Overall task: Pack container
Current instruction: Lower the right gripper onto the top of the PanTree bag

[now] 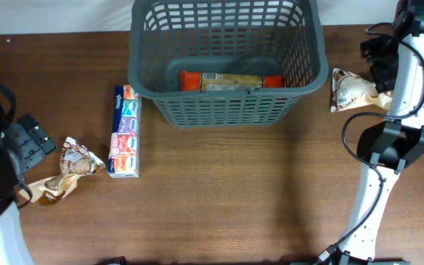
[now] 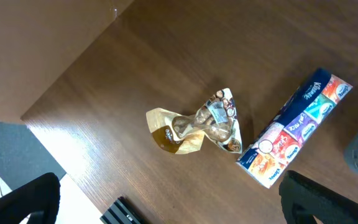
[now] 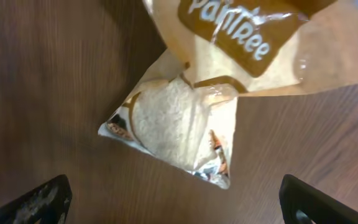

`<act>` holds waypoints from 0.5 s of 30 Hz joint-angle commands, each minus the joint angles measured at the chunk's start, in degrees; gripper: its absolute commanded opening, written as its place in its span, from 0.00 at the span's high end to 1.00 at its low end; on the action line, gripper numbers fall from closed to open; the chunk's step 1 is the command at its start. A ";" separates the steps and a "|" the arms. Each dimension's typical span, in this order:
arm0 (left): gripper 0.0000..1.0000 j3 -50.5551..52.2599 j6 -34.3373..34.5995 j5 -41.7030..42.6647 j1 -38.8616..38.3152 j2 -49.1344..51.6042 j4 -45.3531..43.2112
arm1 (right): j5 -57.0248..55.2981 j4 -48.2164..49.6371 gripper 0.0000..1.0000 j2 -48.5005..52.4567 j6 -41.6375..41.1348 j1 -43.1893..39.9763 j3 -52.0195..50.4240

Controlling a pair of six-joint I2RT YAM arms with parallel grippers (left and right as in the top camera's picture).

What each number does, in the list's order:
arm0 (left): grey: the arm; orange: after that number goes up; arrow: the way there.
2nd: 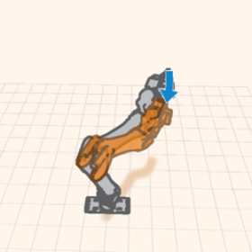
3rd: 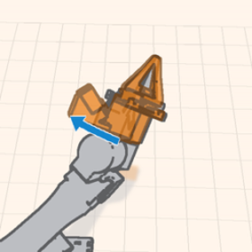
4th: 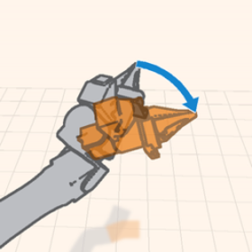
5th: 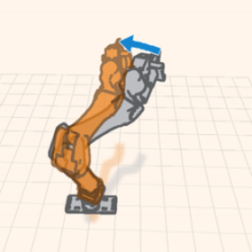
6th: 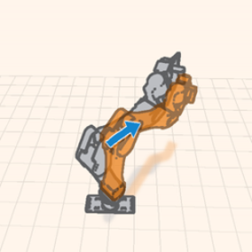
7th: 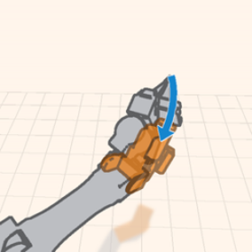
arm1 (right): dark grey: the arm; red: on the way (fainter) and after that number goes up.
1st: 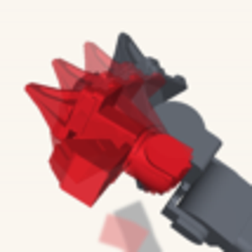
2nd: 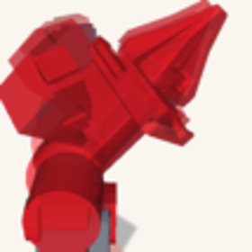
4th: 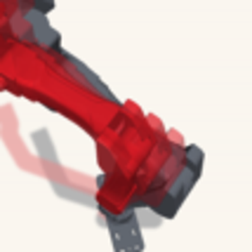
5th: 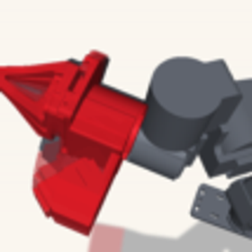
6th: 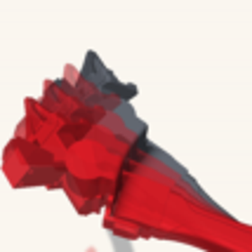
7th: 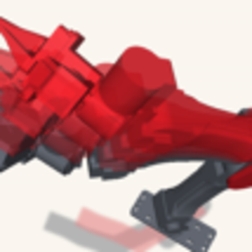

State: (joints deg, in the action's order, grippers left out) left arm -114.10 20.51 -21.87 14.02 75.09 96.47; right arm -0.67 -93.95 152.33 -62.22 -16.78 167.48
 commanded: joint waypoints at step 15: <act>0.01 -0.31 -0.85 0.02 0.39 -0.44 0.04 | -7.80 1.75 0.01 -0.11 -7.98 0.26 -3.45</act>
State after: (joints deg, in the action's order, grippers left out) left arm -114.13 20.49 -21.87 14.02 75.09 96.47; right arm -6.87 -92.73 152.33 -68.82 -16.78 166.47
